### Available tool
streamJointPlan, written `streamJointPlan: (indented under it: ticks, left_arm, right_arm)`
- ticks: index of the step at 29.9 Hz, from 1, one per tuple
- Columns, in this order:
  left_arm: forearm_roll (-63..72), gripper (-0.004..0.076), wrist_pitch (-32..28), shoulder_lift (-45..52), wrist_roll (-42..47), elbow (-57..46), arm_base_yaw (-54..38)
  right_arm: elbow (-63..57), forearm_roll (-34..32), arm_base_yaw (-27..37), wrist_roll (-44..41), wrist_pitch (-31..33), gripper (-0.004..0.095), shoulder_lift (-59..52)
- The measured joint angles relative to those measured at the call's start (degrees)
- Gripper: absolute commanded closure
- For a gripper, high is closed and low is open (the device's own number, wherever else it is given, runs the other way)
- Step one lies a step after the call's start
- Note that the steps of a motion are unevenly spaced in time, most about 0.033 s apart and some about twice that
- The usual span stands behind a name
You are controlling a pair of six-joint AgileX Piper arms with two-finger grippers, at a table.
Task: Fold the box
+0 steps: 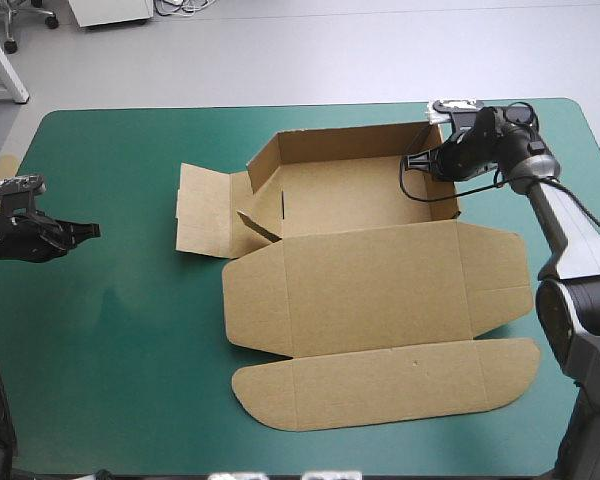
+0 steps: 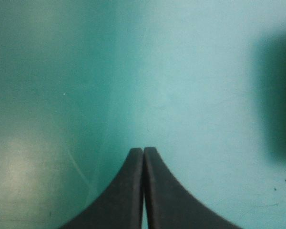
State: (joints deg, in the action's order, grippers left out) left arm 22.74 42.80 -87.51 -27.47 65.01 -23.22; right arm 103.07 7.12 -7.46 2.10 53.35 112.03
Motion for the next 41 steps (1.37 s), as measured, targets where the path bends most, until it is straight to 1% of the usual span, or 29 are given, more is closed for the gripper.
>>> streamJointPlan:
  ticks: [6, 12, 17, 20, 23, 28, 31, 35, 41]
  left_arm:
    - [1.32, 0.0734, -1.11, -0.21, -1.10, 0.00, 0.00]
    - [1.93, 0.0734, -1.84, -2.81, -1.24, 0.07, 0.00]
    - [6.06, 0.0734, -3.29, -5.19, -3.27, 0.07, 0.00]
    - [11.71, 0.0734, -4.59, -6.88, -7.13, 0.11, 0.00]
    - [18.84, 0.0734, -4.66, -8.86, -12.37, 0.11, 0.00]
    - [34.12, 0.0734, -1.07, -12.03, -23.15, 0.18, 0.00]
    - [41.95, 0.0734, 0.91, -13.27, -27.97, 0.18, 0.64]
    - [48.17, 0.0734, 1.60, -13.59, -31.16, 0.18, 3.12]
    - [56.77, 0.0734, 2.42, -13.59, -33.92, 0.27, 9.30]
  right_arm:
    - [0.00, 4.41, 2.30, 2.25, -1.01, 0.0921, -4.78]
    - [0.00, 9.23, 5.11, 5.44, -1.01, 0.0921, -9.48]
    - [0.00, 11.70, 6.65, 7.52, -0.78, 0.0921, -14.15]
    - [0.00, 12.10, 6.72, 8.13, 0.12, 0.0921, -16.75]
    - [0.00, 12.89, 6.76, 8.63, 1.74, 0.0921, -18.95]
    - [0.00, 15.57, 6.76, 9.54, 4.15, 0.0921, -20.29]
    - [0.00, 17.37, 6.76, 10.15, 5.12, 0.0921, -20.29]
    - [0.00, 18.47, 6.76, 10.74, 5.49, 0.0921, -20.29]
    - [-0.31, 18.77, 6.71, 11.29, 6.24, 0.0921, -20.29]
